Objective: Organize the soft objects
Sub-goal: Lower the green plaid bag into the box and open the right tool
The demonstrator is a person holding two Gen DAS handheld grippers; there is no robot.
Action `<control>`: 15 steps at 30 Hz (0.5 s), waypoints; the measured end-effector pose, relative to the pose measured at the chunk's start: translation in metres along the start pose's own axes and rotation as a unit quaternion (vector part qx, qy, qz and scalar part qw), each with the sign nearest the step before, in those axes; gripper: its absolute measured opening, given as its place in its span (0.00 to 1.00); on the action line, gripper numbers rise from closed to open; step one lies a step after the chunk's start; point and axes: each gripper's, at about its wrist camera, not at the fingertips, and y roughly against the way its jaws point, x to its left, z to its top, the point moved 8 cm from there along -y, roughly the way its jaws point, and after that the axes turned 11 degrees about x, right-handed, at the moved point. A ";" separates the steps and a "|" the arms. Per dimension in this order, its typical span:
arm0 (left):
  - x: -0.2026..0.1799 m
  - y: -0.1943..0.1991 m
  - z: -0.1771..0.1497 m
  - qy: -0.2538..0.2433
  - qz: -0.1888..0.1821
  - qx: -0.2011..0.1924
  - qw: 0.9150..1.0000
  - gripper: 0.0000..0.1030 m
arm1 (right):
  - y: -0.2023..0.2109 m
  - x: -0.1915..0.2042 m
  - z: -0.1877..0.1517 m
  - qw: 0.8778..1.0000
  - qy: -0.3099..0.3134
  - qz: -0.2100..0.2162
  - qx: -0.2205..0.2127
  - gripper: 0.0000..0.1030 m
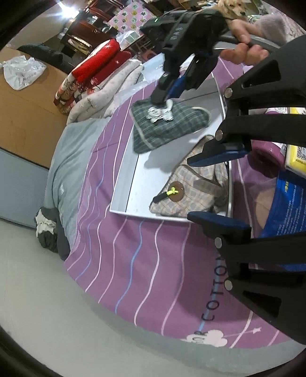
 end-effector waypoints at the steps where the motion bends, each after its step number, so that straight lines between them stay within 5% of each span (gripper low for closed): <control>1: -0.002 -0.001 0.000 -0.001 -0.007 -0.001 1.000 0.37 | -0.003 -0.002 0.004 1.000 -0.005 0.019 0.013 0.20; 4: -0.006 -0.009 -0.001 0.001 -0.041 0.010 0.999 0.27 | -0.019 -0.012 0.013 0.997 -0.026 0.045 0.064 0.20; 7: -0.005 -0.014 -0.002 0.003 -0.046 0.019 0.999 0.19 | -0.034 -0.031 0.019 0.994 -0.017 -0.051 0.100 0.20; 10: -0.001 -0.016 -0.001 0.010 -0.036 0.021 0.999 0.19 | -0.030 -0.046 0.024 0.976 0.010 -0.192 0.102 0.17; 15: 0.000 -0.014 -0.002 0.008 -0.016 0.017 1.000 0.19 | -0.044 -0.036 0.023 0.968 0.058 -0.217 0.115 0.11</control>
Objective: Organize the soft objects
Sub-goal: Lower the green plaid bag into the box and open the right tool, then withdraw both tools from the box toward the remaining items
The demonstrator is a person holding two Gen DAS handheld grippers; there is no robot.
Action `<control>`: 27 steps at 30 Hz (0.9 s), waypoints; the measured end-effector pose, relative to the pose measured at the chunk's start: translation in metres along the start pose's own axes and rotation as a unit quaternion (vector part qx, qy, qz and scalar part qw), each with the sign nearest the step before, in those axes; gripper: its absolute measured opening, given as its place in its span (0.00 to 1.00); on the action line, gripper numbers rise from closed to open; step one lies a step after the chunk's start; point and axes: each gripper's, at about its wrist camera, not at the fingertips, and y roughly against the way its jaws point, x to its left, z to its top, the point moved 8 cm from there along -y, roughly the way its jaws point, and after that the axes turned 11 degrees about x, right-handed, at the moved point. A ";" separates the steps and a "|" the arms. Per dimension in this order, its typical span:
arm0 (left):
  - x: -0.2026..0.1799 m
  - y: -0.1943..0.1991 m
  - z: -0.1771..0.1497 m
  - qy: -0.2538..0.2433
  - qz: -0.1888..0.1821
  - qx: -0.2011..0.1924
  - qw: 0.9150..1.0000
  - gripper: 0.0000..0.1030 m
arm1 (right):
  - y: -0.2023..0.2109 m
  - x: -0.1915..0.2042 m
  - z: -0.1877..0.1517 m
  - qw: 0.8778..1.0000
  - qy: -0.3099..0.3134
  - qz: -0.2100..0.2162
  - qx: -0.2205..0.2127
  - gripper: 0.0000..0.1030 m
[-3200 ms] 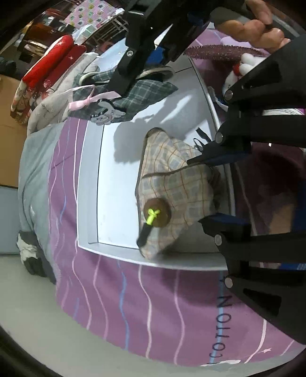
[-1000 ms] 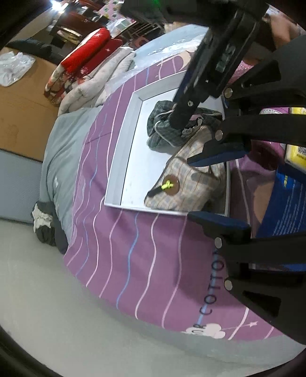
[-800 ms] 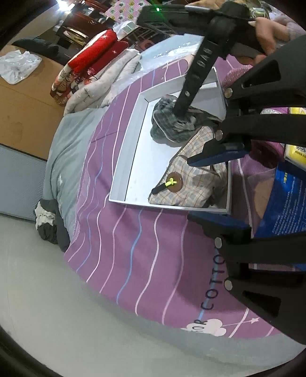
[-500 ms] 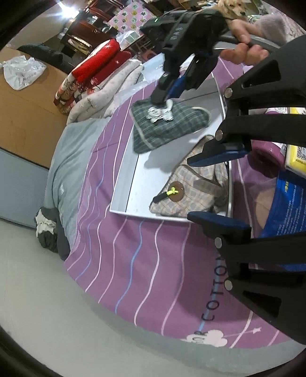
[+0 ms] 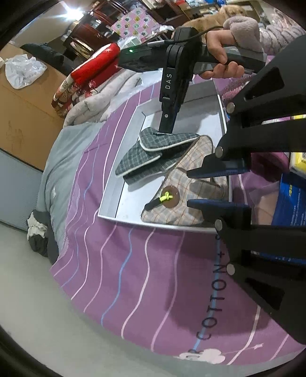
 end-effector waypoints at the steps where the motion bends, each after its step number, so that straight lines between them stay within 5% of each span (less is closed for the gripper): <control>1: 0.000 0.000 0.000 -0.001 0.005 -0.001 1.000 0.19 | -0.003 0.007 0.000 1.000 0.019 -0.008 0.002 0.10; 9: 0.007 0.004 0.001 0.004 0.013 -0.007 1.000 0.19 | -0.020 0.039 -0.001 0.989 0.129 -0.074 0.019 0.10; 18: 0.007 0.005 -0.002 -0.003 0.027 -0.006 1.000 0.19 | -0.019 0.046 -0.006 0.985 0.133 -0.108 0.008 0.10; 27: 0.008 0.011 -0.004 0.000 0.040 0.002 0.999 0.19 | 0.008 0.047 -0.015 0.991 0.097 -0.093 -0.025 0.10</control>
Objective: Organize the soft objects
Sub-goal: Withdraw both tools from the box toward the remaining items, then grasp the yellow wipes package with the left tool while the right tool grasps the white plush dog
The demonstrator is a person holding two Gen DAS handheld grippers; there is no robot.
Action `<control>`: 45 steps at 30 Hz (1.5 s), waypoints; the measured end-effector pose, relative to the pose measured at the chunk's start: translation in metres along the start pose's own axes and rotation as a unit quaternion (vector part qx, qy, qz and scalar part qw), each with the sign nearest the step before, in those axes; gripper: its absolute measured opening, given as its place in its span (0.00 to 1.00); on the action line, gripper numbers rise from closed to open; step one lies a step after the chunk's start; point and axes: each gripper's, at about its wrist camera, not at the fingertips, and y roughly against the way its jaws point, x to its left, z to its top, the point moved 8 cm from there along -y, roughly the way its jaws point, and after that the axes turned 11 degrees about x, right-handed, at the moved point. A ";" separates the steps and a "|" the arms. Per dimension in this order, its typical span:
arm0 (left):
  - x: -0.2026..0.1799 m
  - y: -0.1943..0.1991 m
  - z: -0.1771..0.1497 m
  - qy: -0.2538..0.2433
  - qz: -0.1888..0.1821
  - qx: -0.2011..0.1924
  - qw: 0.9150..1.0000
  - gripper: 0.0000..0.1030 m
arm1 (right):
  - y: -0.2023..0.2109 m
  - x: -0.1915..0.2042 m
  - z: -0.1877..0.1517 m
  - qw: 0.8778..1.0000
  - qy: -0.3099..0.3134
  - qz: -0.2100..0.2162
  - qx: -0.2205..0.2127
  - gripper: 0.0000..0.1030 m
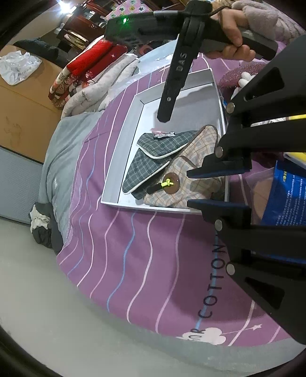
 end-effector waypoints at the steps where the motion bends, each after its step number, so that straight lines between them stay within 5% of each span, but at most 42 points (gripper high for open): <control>1: 0.000 0.001 -0.001 -0.001 0.001 0.000 1.000 0.19 | 0.004 0.002 -0.002 1.000 -0.001 0.000 -0.003 0.10; 18: -0.015 0.043 -0.010 -0.018 0.022 0.025 0.999 0.19 | 0.061 0.051 -0.029 0.999 -0.025 0.033 -0.032 0.11; 25: -0.032 0.078 -0.007 -0.028 0.018 0.029 0.999 0.21 | 0.106 0.071 -0.039 0.997 -0.030 0.026 -0.066 0.34; 29: -0.037 0.099 -0.013 -0.036 0.026 0.024 0.999 0.34 | 0.128 0.085 -0.050 0.996 -0.026 0.031 -0.078 0.46; 36: -0.038 0.116 -0.028 -0.031 0.023 0.021 0.999 0.37 | 0.147 0.098 -0.073 0.995 -0.032 0.041 -0.082 0.49; 45: -0.031 0.086 -0.056 -0.025 0.011 0.073 0.997 0.38 | 0.143 0.091 -0.112 0.994 -0.063 0.079 -0.048 0.58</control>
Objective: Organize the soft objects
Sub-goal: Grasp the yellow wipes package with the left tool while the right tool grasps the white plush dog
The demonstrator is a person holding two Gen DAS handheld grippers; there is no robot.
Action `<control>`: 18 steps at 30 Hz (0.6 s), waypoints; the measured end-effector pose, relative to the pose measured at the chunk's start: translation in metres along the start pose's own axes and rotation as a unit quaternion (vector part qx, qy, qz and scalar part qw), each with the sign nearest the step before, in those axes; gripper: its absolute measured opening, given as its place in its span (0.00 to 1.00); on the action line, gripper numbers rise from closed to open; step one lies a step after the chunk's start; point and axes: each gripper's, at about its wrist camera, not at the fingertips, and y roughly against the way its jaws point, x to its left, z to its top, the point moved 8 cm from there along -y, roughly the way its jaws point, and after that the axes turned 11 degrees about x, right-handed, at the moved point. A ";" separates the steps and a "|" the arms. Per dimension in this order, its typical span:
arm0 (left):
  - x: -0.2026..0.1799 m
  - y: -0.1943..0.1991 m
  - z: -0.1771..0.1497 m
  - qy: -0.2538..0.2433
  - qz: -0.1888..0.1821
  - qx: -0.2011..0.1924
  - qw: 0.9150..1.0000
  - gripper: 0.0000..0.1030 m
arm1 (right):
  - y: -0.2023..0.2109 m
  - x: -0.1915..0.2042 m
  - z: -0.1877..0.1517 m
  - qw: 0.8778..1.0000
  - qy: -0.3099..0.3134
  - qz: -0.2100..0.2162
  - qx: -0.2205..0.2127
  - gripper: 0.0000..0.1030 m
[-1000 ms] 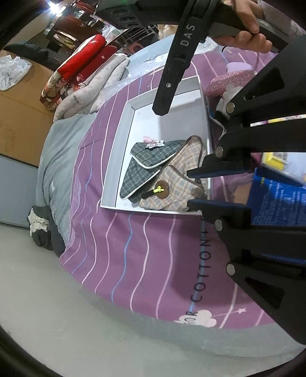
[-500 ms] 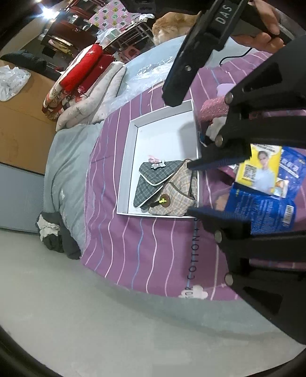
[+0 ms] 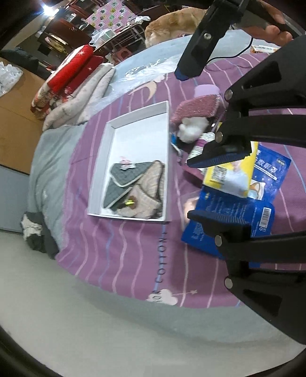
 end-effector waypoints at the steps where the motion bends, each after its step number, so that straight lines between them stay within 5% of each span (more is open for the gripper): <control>1: 0.001 -0.004 -0.003 -0.002 -0.005 0.007 1.000 0.38 | -0.001 -0.005 -0.004 1.000 -0.006 0.003 0.004 0.58; 11: 0.003 -0.027 -0.017 -0.018 -0.077 0.038 0.996 0.54 | -0.017 -0.056 -0.014 0.998 -0.052 -0.037 0.022 0.58; 18: -0.002 -0.055 -0.030 -0.049 -0.063 0.082 0.993 0.54 | -0.021 -0.070 -0.015 0.997 -0.063 -0.048 0.028 0.58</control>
